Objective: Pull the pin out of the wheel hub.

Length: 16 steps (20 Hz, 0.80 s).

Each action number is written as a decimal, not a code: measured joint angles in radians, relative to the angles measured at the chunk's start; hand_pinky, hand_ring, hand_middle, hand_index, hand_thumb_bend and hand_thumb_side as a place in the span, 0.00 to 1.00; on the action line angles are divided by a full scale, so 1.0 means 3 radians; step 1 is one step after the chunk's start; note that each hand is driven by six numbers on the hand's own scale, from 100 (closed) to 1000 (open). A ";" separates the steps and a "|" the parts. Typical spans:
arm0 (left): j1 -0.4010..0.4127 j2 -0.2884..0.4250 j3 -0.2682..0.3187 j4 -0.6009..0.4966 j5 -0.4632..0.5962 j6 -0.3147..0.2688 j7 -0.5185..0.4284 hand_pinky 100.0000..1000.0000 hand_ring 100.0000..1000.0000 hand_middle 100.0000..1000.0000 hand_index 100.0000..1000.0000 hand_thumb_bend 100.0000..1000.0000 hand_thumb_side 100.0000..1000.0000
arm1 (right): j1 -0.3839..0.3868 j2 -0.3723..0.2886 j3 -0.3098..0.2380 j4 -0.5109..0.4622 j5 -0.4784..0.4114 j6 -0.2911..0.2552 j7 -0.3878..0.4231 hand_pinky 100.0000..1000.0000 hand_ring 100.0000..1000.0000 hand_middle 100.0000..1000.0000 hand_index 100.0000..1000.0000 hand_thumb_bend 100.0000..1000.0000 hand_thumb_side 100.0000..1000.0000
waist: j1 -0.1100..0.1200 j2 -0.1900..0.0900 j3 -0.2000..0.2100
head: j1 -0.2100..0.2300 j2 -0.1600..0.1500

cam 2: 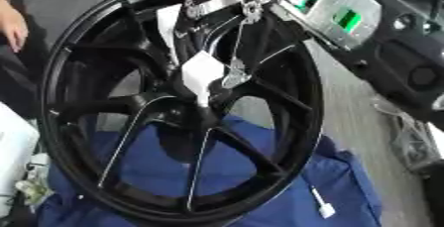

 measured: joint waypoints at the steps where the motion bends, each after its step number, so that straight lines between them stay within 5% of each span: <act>1: 0.0002 0.0000 0.0000 0.0000 0.0002 0.0000 0.0000 0.66 0.77 0.67 0.68 0.13 0.88 | 0.0002 0.0000 -0.0010 0.0000 -0.0013 0.0008 -0.0011 0.74 0.55 0.41 0.48 0.23 0.00 | 0.0000 0.0000 0.0000 | 0.0000 0.0000; 6: 0.0003 0.0000 0.0000 0.0000 0.0008 -0.0004 -0.0004 0.66 0.77 0.67 0.68 0.13 0.88 | 0.0029 -0.0018 -0.0090 -0.0030 -0.0040 0.0024 -0.0085 0.74 0.55 0.40 0.46 0.23 0.00 | 0.0000 0.0000 -0.0003 | -0.0001 0.0000; 16: 0.0003 0.0000 0.0000 0.0000 0.0008 -0.0004 -0.0004 0.66 0.77 0.68 0.68 0.13 0.88 | 0.0214 -0.0261 -0.0612 -0.0398 -0.0033 0.0050 -0.0331 0.74 0.53 0.38 0.45 0.27 0.00 | 0.0005 0.0000 -0.0011 | -0.0047 0.0000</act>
